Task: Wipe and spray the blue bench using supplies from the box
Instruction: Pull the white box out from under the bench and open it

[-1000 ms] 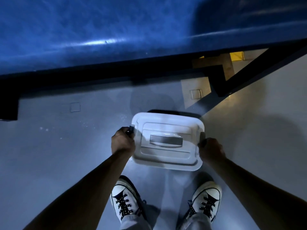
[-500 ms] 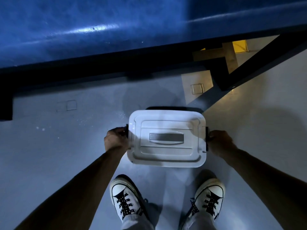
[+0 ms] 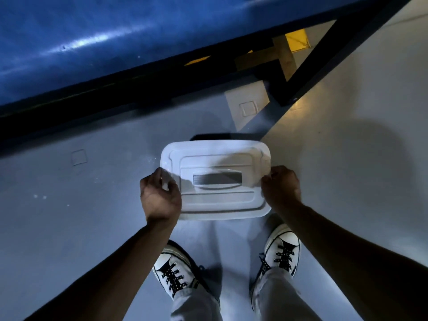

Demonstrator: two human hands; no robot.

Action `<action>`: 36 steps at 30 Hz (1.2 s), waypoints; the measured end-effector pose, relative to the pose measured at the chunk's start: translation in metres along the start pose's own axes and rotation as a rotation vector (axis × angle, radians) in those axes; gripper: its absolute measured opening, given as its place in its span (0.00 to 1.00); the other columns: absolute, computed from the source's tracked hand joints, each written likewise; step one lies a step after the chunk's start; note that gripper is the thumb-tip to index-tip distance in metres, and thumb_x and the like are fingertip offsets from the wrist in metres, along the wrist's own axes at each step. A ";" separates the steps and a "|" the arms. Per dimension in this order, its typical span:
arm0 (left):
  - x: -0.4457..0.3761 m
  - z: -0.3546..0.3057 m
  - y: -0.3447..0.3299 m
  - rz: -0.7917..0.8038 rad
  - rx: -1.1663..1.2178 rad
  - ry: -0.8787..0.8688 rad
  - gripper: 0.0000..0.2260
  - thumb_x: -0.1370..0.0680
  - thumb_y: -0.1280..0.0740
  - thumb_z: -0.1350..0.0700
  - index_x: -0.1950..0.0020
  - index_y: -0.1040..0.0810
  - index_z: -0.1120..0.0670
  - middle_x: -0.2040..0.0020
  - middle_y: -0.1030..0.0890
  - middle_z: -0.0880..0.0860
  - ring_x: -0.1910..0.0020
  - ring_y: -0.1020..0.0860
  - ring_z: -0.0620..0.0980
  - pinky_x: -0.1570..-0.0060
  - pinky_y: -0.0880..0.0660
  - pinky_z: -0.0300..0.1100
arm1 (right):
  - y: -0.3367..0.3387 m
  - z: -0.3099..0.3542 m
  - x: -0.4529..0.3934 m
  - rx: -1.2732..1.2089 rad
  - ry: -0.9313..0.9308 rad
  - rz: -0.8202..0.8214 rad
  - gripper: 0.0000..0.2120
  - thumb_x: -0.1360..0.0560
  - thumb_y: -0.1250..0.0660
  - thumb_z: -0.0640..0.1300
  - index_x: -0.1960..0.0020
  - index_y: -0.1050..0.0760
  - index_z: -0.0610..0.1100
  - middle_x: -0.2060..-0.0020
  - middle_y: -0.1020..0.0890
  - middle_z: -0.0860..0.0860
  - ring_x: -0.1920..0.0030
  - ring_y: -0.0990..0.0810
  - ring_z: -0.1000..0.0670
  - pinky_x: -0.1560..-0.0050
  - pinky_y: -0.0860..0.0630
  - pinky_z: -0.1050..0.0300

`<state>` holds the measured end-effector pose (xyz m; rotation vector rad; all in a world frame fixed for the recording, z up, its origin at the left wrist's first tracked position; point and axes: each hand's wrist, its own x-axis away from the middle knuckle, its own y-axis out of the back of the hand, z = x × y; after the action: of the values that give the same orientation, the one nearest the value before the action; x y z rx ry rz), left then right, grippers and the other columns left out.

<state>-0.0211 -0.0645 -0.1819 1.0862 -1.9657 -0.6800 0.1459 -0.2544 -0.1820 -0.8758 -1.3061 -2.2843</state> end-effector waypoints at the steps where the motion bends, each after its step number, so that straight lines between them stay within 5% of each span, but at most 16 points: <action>1: 0.001 -0.007 0.001 0.019 0.001 -0.009 0.04 0.26 0.38 0.62 0.57 0.25 0.61 0.60 0.24 0.63 0.56 0.22 0.65 0.57 0.31 0.42 | 0.008 -0.002 0.004 -0.025 -0.009 -0.018 0.16 0.33 0.40 0.46 0.51 0.18 0.44 0.55 0.17 0.43 0.57 0.18 0.43 0.59 0.26 0.59; 4: 0.005 -0.041 0.001 0.058 0.058 -0.122 0.14 0.29 0.41 0.54 0.51 0.24 0.62 0.53 0.22 0.64 0.54 0.21 0.59 0.50 0.22 0.50 | 0.037 -0.014 0.013 -0.084 -0.038 -0.087 0.10 0.28 0.38 0.40 0.54 0.18 0.42 0.62 0.17 0.45 0.64 0.21 0.48 0.69 0.32 0.62; 6: 0.012 -0.076 -0.005 0.132 0.070 -0.170 0.04 0.27 0.37 0.59 0.55 0.24 0.53 0.57 0.22 0.53 0.56 0.22 0.44 0.50 0.23 0.39 | 0.056 -0.028 0.015 -0.141 -0.081 -0.121 0.10 0.26 0.38 0.38 0.54 0.17 0.42 0.64 0.17 0.45 0.64 0.20 0.46 0.67 0.26 0.58; 8: 0.018 -0.112 -0.021 0.174 0.055 -0.225 0.12 0.24 0.34 0.60 0.45 0.21 0.47 0.48 0.20 0.44 0.50 0.23 0.38 0.44 0.28 0.32 | 0.072 -0.045 0.013 -0.225 -0.136 -0.186 0.12 0.27 0.38 0.39 0.50 0.16 0.43 0.59 0.16 0.44 0.58 0.18 0.42 0.56 0.19 0.48; 11: 0.017 -0.157 -0.069 0.254 0.007 -0.363 0.20 0.24 0.32 0.59 0.32 0.22 0.51 0.35 0.19 0.51 0.37 0.21 0.51 0.35 0.31 0.35 | 0.092 -0.073 0.005 -0.388 -0.250 -0.269 0.14 0.30 0.39 0.38 0.49 0.17 0.41 0.59 0.16 0.46 0.58 0.19 0.45 0.57 0.19 0.50; 14: 0.014 -0.196 -0.125 0.400 -0.072 -0.452 0.23 0.25 0.31 0.59 0.30 0.23 0.53 0.33 0.19 0.53 0.37 0.20 0.51 0.39 0.32 0.32 | 0.109 -0.107 -0.011 -0.522 -0.341 -0.292 0.09 0.30 0.39 0.34 0.62 0.20 0.37 0.69 0.24 0.45 0.67 0.27 0.46 0.66 0.33 0.56; 17: 0.009 -0.215 -0.181 0.524 -0.159 -0.507 0.22 0.26 0.32 0.58 0.31 0.23 0.52 0.34 0.21 0.53 0.37 0.21 0.53 0.39 0.29 0.37 | 0.111 -0.140 -0.036 -0.635 -0.427 -0.299 0.09 0.30 0.39 0.34 0.68 0.25 0.37 0.70 0.27 0.43 0.67 0.27 0.45 0.64 0.31 0.53; 20: 0.005 -0.215 -0.232 0.642 -0.210 -0.516 0.22 0.25 0.33 0.58 0.30 0.24 0.52 0.32 0.22 0.54 0.34 0.23 0.56 0.38 0.27 0.45 | 0.101 -0.168 -0.064 -0.783 -0.519 -0.295 0.08 0.29 0.36 0.35 0.66 0.23 0.39 0.65 0.23 0.41 0.59 0.21 0.39 0.48 0.17 0.38; 22: 0.002 -0.208 -0.260 0.683 -0.251 -0.516 0.22 0.24 0.33 0.59 0.30 0.25 0.52 0.31 0.23 0.53 0.32 0.24 0.56 0.40 0.27 0.44 | 0.091 -0.184 -0.082 -0.890 -0.597 -0.240 0.06 0.27 0.36 0.34 0.60 0.21 0.38 0.63 0.23 0.41 0.57 0.22 0.39 0.40 0.22 0.30; 26: -0.005 -0.194 -0.299 0.790 -0.385 -0.447 0.27 0.23 0.35 0.57 0.23 0.34 0.48 0.24 0.29 0.51 0.26 0.29 0.56 0.34 0.29 0.47 | 0.073 -0.204 -0.104 -1.010 -0.681 -0.149 0.05 0.24 0.37 0.35 0.52 0.22 0.40 0.52 0.18 0.41 0.54 0.18 0.45 0.43 0.18 0.42; 30: -0.004 -0.186 -0.301 0.859 -0.450 -0.492 0.31 0.22 0.31 0.55 0.20 0.38 0.51 0.20 0.34 0.51 0.23 0.33 0.54 0.33 0.34 0.41 | 0.071 -0.210 -0.100 -0.955 -0.664 -0.111 0.07 0.24 0.35 0.39 0.47 0.23 0.42 0.51 0.19 0.44 0.51 0.20 0.47 0.42 0.19 0.42; 33: 0.000 -0.187 -0.273 0.745 -0.388 -0.562 0.26 0.22 0.29 0.53 0.25 0.30 0.53 0.27 0.25 0.53 0.29 0.25 0.54 0.37 0.30 0.42 | 0.079 -0.197 -0.082 -0.769 -0.528 -0.132 0.12 0.23 0.35 0.37 0.41 0.24 0.35 0.60 0.23 0.48 0.59 0.24 0.48 0.37 0.23 0.36; 36: 0.000 -0.185 -0.226 0.654 -0.219 -0.560 0.19 0.22 0.28 0.58 0.32 0.23 0.57 0.38 0.17 0.52 0.40 0.19 0.49 0.45 0.29 0.28 | 0.086 -0.159 -0.055 -0.633 -0.334 -0.101 0.14 0.24 0.34 0.40 0.39 0.22 0.48 0.54 0.17 0.50 0.57 0.18 0.49 0.43 0.20 0.45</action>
<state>0.2335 -0.1907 -0.2468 0.0741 -2.4502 -0.8519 0.1844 -0.4342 -0.2245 -1.4722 -0.7338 -2.7709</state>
